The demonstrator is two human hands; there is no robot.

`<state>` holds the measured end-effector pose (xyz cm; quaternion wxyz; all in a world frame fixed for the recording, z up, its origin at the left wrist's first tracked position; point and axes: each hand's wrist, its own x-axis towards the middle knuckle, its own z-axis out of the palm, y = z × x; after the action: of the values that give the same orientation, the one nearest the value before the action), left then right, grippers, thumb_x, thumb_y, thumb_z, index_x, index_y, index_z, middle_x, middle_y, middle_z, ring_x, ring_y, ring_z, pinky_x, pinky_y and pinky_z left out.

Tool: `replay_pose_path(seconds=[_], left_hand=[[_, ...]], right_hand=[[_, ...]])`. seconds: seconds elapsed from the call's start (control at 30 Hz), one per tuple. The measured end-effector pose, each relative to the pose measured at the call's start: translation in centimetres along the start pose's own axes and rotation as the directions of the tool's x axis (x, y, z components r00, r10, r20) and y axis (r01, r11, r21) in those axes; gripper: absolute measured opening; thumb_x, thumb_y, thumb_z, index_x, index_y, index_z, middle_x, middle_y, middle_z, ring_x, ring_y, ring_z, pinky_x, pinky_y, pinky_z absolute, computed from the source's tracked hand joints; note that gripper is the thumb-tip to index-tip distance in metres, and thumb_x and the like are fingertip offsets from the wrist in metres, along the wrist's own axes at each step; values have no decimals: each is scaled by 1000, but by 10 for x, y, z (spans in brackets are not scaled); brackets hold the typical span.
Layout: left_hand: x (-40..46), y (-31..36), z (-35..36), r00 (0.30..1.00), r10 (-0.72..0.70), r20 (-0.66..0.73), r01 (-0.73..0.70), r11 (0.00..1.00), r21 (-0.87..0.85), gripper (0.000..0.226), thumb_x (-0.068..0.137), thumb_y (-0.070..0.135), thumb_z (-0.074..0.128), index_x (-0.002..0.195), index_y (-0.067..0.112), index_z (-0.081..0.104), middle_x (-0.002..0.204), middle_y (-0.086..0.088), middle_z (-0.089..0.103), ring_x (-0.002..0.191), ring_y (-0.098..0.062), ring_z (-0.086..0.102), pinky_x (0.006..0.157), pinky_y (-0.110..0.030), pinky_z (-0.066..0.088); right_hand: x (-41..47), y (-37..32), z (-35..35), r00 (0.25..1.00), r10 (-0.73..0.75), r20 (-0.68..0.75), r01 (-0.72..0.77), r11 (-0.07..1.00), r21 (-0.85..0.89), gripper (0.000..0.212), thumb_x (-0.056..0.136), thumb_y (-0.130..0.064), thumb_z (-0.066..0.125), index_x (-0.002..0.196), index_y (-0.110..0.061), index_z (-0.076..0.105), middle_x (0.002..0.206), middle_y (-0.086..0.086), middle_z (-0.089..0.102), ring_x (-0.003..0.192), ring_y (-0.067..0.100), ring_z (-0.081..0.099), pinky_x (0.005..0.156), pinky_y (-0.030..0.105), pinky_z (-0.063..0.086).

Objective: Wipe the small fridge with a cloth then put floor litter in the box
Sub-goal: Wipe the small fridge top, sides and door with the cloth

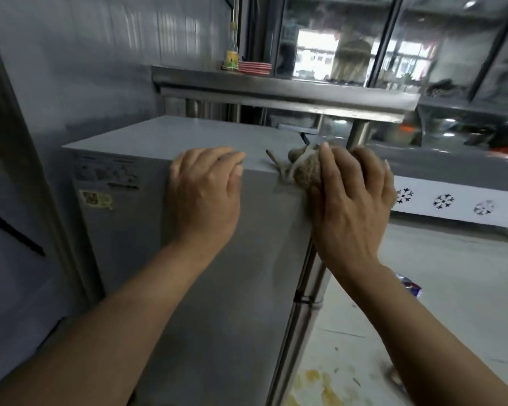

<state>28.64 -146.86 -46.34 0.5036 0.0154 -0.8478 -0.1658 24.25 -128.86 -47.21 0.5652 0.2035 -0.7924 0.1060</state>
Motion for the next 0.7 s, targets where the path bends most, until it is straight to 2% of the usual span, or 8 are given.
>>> replay_pose_path(seconds=[0.13, 0.23, 0.3, 0.37, 0.43, 0.53, 0.6, 0.7], left_hand=[[-6, -2, 2, 996, 60, -62, -62, 997, -40, 32, 91, 17, 44, 113, 12, 66, 113, -7, 66, 105, -30, 56, 101, -46, 33], [-21, -7, 5, 987, 129, -98, -135, 989, -54, 42, 86, 3, 46, 126, 6, 56, 127, -12, 58, 121, -33, 48, 107, -53, 31], [-33, -12, 6, 981, 174, -87, -179, 983, -51, 51, 84, 1, 44, 135, 6, 48, 139, -11, 49, 133, -31, 38, 110, -52, 27], [-41, -16, 4, 982, 180, -64, -183, 982, -38, 56, 84, 4, 42, 140, 10, 42, 148, -6, 39, 140, -26, 29, 111, -50, 21], [-44, -18, 0, 985, 170, -37, -171, 985, -17, 56, 85, 8, 41, 141, 14, 41, 151, -2, 34, 141, -22, 26, 110, -53, 17], [-41, -20, -8, 979, 206, 4, -206, 978, 18, 53, 86, 11, 41, 138, 14, 45, 148, -3, 39, 139, -24, 32, 108, -60, 18], [-37, -25, -12, 973, 229, 10, -229, 972, 57, 51, 86, 11, 42, 136, 13, 48, 145, -4, 44, 136, -26, 37, 107, -60, 19], [-33, -33, -16, 984, 179, -7, -178, 979, 95, 49, 86, 11, 44, 135, 14, 48, 144, -6, 44, 134, -26, 38, 107, -61, 20]], right_hand=[[-9, 4, 9, 986, -125, -107, 120, 992, -48, 46, 95, -22, 44, 141, -20, 42, 139, 4, 51, 134, 34, 34, 110, 55, 24], [-25, 3, 19, 969, -139, -202, 139, 990, -12, 47, 96, -17, 41, 143, -14, 40, 149, 3, 38, 141, 34, 21, 113, 55, 19], [-46, 0, 25, 966, -135, -219, 138, 990, -1, 47, 97, -15, 34, 143, -13, 38, 151, 3, 32, 143, 32, 17, 114, 54, 19], [-79, -3, 31, 976, -156, -153, 160, 987, 10, 50, 94, -13, 35, 144, -15, 36, 151, 1, 31, 144, 30, 17, 115, 52, 19], [-120, -1, 36, 974, -226, -18, 226, 974, 0, 58, 87, -13, 37, 145, -20, 33, 151, -1, 32, 144, 27, 16, 115, 48, 17], [-145, 8, 30, 921, -369, 124, 376, 926, -42, 67, 80, -16, 38, 146, -24, 27, 154, -5, 25, 145, 24, 13, 114, 44, 15], [-114, 6, 23, 930, -349, 115, 356, 934, -42, 66, 82, -22, 38, 147, -27, 26, 155, -4, 22, 145, 24, 15, 115, 44, 15], [-44, -13, 16, 980, -198, -3, 197, 978, -69, 55, 93, -34, 35, 147, -28, 27, 156, -1, 22, 144, 28, 17, 114, 49, 12]])
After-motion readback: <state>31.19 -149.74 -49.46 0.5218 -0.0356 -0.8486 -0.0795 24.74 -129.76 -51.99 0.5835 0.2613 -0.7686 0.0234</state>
